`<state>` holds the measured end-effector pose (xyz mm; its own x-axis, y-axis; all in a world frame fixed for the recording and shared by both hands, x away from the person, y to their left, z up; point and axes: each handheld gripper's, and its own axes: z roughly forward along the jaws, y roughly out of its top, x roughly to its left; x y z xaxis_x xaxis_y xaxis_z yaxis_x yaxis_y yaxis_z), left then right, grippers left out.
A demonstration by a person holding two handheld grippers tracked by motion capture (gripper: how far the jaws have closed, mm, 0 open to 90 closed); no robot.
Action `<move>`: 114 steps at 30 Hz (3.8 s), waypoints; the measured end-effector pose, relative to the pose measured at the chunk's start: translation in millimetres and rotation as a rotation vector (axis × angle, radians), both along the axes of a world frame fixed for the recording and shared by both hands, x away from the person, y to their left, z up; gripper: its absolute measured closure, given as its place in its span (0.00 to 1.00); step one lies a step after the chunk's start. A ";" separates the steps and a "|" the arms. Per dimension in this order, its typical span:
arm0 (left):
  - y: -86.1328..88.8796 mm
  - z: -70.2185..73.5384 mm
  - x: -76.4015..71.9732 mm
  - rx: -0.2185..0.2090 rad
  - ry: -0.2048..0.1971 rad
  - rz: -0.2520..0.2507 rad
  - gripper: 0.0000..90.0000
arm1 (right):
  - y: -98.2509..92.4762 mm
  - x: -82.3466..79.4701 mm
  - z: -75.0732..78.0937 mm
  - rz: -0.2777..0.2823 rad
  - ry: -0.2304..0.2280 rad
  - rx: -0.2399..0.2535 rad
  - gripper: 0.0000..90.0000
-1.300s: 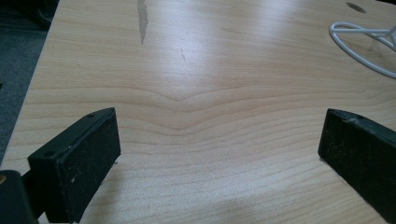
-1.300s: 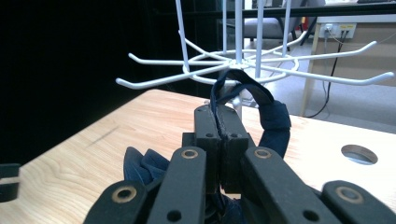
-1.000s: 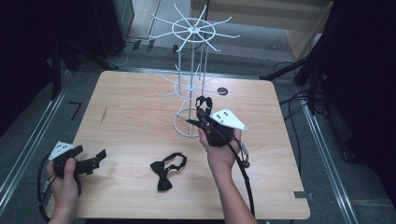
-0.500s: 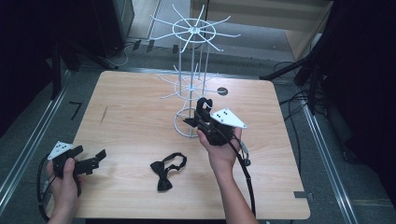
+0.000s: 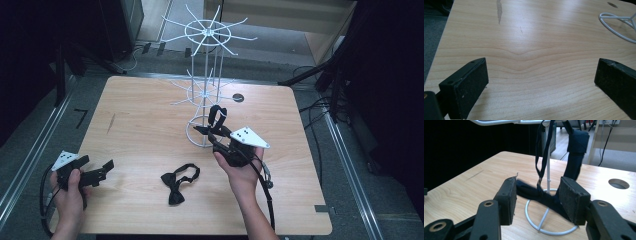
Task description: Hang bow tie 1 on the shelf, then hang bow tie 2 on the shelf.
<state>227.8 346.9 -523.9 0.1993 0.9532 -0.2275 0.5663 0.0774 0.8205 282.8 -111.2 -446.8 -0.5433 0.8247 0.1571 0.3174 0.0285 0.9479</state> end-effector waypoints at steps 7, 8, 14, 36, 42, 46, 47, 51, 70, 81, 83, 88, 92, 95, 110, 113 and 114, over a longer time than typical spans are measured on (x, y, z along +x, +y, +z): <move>0.1 -0.2 0.2 -0.002 -0.005 0.001 0.00 | -4.8 -3.9 -13.4 0.001 0.020 0.001 0.54; 0.3 -0.2 0.0 -0.003 -0.004 0.001 0.00 | -5.1 -4.2 -15.4 0.004 0.025 -0.005 0.53; 0.7 -0.3 -0.8 -0.014 -0.009 0.006 0.00 | -8.2 -15.0 -27.8 0.010 0.039 -0.016 0.52; -1.0 -0.5 0.6 -0.006 0.010 -0.001 0.00 | -20.7 -54.1 -49.4 0.058 0.092 -0.022 0.46; -1.1 -0.4 0.6 -0.001 0.009 -0.002 0.00 | -15.9 -53.3 -52.9 0.065 0.103 -0.028 0.47; -1.4 -0.4 0.8 -0.002 0.010 -0.004 0.00 | -9.6 -54.2 -54.7 0.076 0.110 -0.019 0.47; -1.4 -0.4 0.9 0.000 0.011 -0.004 0.00 | -7.3 -54.5 -55.4 0.082 0.112 -0.024 0.47; -1.4 -0.3 1.1 0.000 0.012 -0.003 0.00 | 2.4 -52.9 -61.2 0.100 0.132 -0.034 0.48; -1.5 -0.4 1.3 0.001 0.011 -0.006 0.00 | 31.0 -36.3 -84.0 0.119 0.241 -0.093 0.56; -1.6 -0.5 1.5 0.003 0.011 -0.007 0.00 | 34.9 -30.6 -90.7 0.112 0.273 -0.127 0.57; -1.7 -0.4 1.4 0.004 0.011 -0.007 0.00 | 35.4 -29.8 -92.1 0.114 0.278 -0.138 0.58; -1.6 -0.4 1.4 0.003 0.012 -0.008 0.00 | 35.9 -29.0 -94.7 0.117 0.286 -0.174 0.65; -1.5 -0.4 1.4 0.003 0.012 -0.008 0.00 | 36.0 -28.9 -95.3 0.113 0.294 -0.191 0.76; -1.5 -0.4 1.4 0.003 0.012 -0.008 0.00 | 35.4 -28.5 -96.2 0.114 0.294 -0.213 0.84; -1.4 -0.4 1.5 0.001 0.013 -0.006 0.00 | 33.5 -29.5 -94.3 0.108 0.269 -0.268 1.00; -1.4 -0.4 1.5 0.001 0.013 -0.006 0.00 | 33.7 -32.3 -89.9 0.105 0.232 -0.253 1.00; -1.5 -0.4 1.4 0.001 0.013 -0.006 0.00 | 33.6 -33.0 -88.1 0.102 0.216 -0.249 1.00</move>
<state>229.2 345.4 -524.3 0.2019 0.9522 -0.2294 0.5771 0.0736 0.8133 249.8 -77.6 -534.9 -0.6015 0.7950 0.0782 0.4934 0.2927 0.8191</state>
